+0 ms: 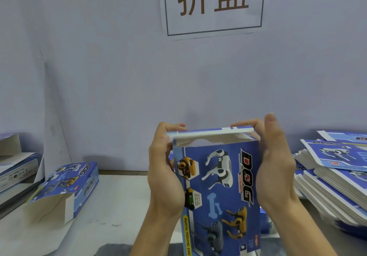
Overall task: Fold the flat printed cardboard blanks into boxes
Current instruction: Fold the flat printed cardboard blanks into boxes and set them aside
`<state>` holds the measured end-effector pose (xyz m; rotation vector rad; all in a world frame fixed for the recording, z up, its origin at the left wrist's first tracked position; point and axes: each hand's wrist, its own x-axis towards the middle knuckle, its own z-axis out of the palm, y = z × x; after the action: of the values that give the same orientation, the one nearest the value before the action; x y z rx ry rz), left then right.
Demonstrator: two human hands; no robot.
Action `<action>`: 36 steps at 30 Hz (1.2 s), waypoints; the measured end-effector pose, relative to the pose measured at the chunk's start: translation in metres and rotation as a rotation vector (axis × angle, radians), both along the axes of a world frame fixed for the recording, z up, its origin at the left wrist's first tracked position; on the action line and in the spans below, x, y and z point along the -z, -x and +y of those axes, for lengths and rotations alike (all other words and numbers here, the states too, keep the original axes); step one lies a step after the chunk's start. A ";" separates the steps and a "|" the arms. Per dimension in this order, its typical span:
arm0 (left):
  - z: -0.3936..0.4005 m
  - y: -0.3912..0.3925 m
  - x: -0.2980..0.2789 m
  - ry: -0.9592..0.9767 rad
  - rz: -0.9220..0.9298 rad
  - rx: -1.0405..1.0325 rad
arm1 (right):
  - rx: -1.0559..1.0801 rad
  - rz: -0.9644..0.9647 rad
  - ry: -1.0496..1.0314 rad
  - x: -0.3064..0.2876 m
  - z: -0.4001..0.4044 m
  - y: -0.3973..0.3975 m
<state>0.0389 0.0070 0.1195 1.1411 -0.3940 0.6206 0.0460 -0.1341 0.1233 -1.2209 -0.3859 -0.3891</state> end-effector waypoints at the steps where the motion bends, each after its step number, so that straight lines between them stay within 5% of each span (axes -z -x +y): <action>1: 0.000 0.001 0.001 0.006 0.003 0.011 | -0.025 0.001 0.024 -0.001 0.000 0.002; 9: 0.004 -0.005 0.005 -0.104 0.003 0.081 | 0.001 -0.074 0.178 -0.004 -0.001 0.001; 36: 0.012 -0.009 0.002 -0.194 0.092 0.252 | -0.077 -0.050 0.112 0.011 -0.011 -0.016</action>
<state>0.0482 0.0189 0.1173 1.2753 -0.5181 0.3134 0.0616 -0.1449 0.1120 -1.3027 -0.5018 -0.3365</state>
